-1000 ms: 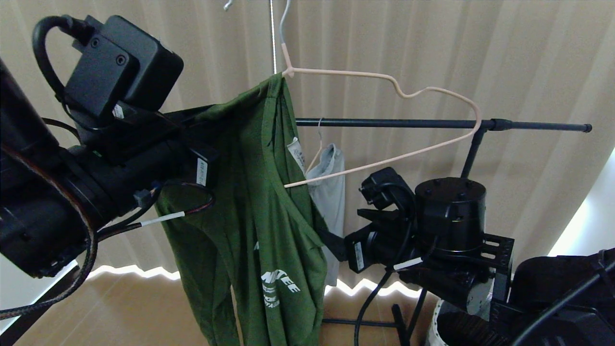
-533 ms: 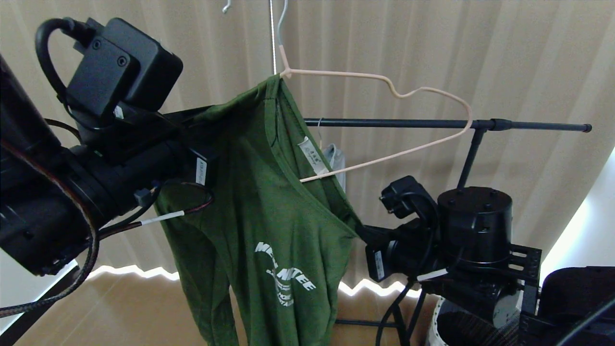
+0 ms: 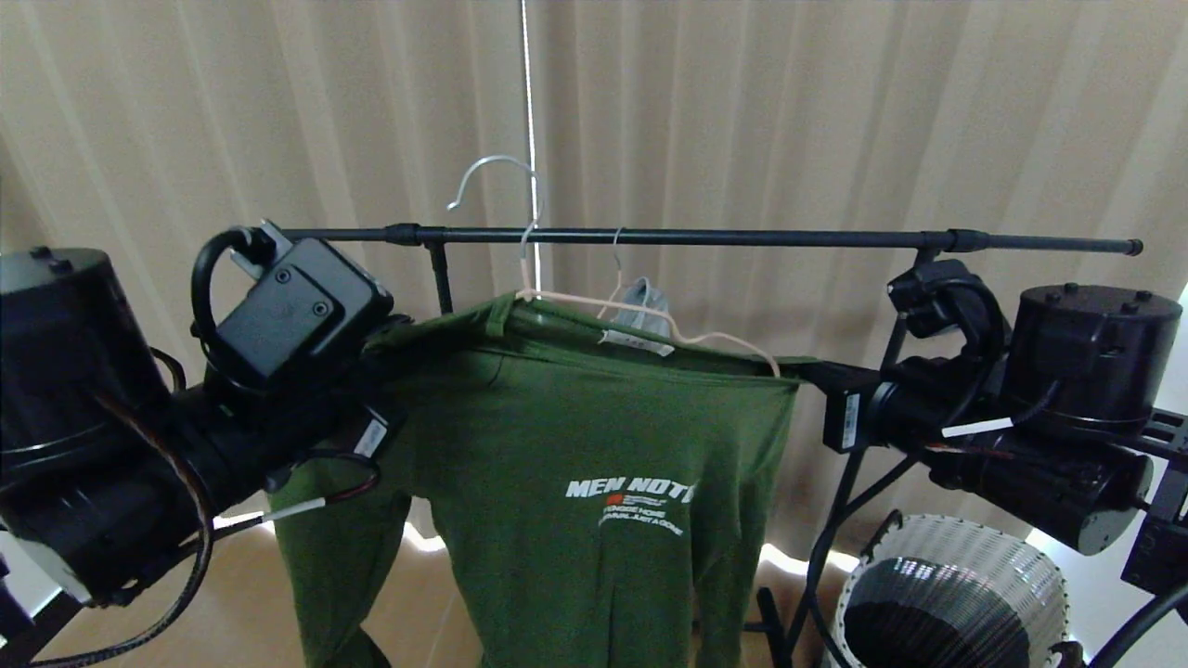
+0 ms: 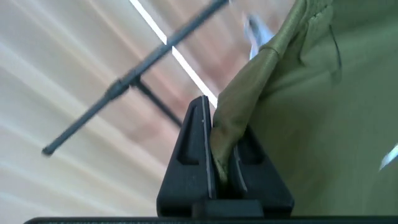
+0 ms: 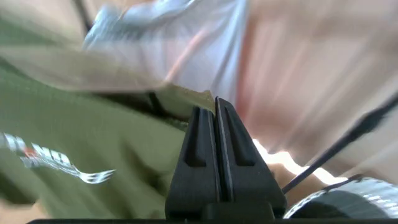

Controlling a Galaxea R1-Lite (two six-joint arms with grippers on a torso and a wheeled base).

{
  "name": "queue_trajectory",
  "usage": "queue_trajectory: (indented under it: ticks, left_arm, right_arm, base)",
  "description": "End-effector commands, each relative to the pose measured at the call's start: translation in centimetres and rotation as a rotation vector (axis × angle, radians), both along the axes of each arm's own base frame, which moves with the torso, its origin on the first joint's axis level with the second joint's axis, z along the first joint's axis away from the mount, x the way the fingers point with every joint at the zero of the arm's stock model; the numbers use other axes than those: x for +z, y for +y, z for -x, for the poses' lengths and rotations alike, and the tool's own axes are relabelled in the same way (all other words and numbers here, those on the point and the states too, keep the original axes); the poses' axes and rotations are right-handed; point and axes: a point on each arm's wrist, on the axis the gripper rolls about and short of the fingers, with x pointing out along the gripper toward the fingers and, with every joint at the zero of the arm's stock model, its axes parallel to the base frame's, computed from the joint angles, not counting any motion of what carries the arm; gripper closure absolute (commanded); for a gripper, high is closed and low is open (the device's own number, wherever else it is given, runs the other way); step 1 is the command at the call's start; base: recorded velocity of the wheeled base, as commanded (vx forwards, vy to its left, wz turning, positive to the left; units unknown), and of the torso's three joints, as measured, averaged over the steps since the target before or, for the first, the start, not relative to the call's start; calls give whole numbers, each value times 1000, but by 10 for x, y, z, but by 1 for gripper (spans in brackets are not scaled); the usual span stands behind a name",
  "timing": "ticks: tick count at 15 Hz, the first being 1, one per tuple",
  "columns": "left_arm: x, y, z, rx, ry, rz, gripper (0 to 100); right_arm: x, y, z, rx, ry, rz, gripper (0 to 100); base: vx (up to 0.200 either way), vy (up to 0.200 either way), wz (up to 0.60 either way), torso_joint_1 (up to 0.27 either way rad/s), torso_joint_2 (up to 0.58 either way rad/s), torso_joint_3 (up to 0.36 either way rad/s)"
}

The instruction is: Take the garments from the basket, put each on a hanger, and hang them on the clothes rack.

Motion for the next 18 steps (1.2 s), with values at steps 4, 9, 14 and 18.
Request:
queue_trajectory:
  ticks: [4, 9, 14, 18]
  left_arm:
    - [-21, 4, -5, 29, 63, -72, 100]
    - [-25, 7, -11, 111, 78, -64, 100]
    - [-23, 7, -11, 123, 86, -9, 100]
    - [-30, 4, -15, 124, 77, 55, 100]
  right_arm:
    - [12, -1, 1, 1, -41, -22, 100]
    - [14, 16, 27, 112, -43, -28, 100]
    - [9, 32, 51, 234, -33, -35, 0]
    - [21, 26, 60, 340, -71, -64, 0]
  base:
    - [0, 0, 0, 0, 0, 0]
    - [0, 0, 0, 0, 0, 0]
    - [0, 0, 0, 0, 0, 0]
    - [0, 0, 0, 0, 0, 0]
